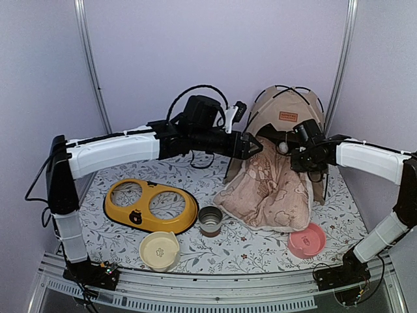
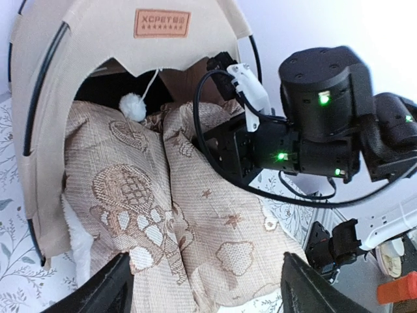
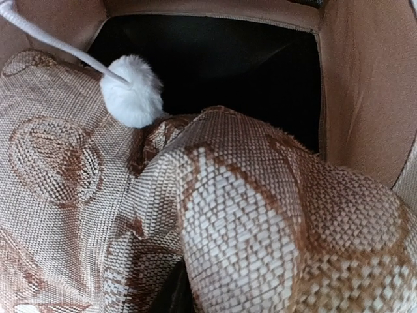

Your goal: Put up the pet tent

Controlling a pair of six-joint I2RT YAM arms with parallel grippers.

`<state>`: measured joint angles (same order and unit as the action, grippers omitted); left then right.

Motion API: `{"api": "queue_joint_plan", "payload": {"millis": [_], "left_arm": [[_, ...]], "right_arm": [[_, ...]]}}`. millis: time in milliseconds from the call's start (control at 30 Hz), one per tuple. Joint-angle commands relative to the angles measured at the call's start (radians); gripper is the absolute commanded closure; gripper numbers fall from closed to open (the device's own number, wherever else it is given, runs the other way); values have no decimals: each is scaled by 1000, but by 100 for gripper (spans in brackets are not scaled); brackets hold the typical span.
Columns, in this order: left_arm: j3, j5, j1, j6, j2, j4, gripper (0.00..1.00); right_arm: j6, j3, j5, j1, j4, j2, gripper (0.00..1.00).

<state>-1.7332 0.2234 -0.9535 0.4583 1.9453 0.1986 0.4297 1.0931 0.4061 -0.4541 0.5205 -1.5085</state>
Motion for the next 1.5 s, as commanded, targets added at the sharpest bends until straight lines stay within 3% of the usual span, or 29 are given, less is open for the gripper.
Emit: {"api": "queue_joint_plan", "payload": {"millis": [0,133,333,533,1100,1467], "left_arm": [[129,-107,-28,-41,-73,14,22],[234,-191,-56,-49,-85,42,21],[295,-217,-61,-74,-48,58,21],[256,-230,-60,-117,7,90,20],[313,-284,-48,-150,-3,107,20],[382,-226,-28,-152,-33,68,17]], "right_arm": [[-2,34,-41,0,11,11,70],[-5,33,-74,-1,24,38,58],[-4,23,-128,-7,55,98,18],[9,7,-151,-23,94,185,2],[76,-55,-119,-5,258,356,1],[134,-144,-320,-21,320,456,1]]}}
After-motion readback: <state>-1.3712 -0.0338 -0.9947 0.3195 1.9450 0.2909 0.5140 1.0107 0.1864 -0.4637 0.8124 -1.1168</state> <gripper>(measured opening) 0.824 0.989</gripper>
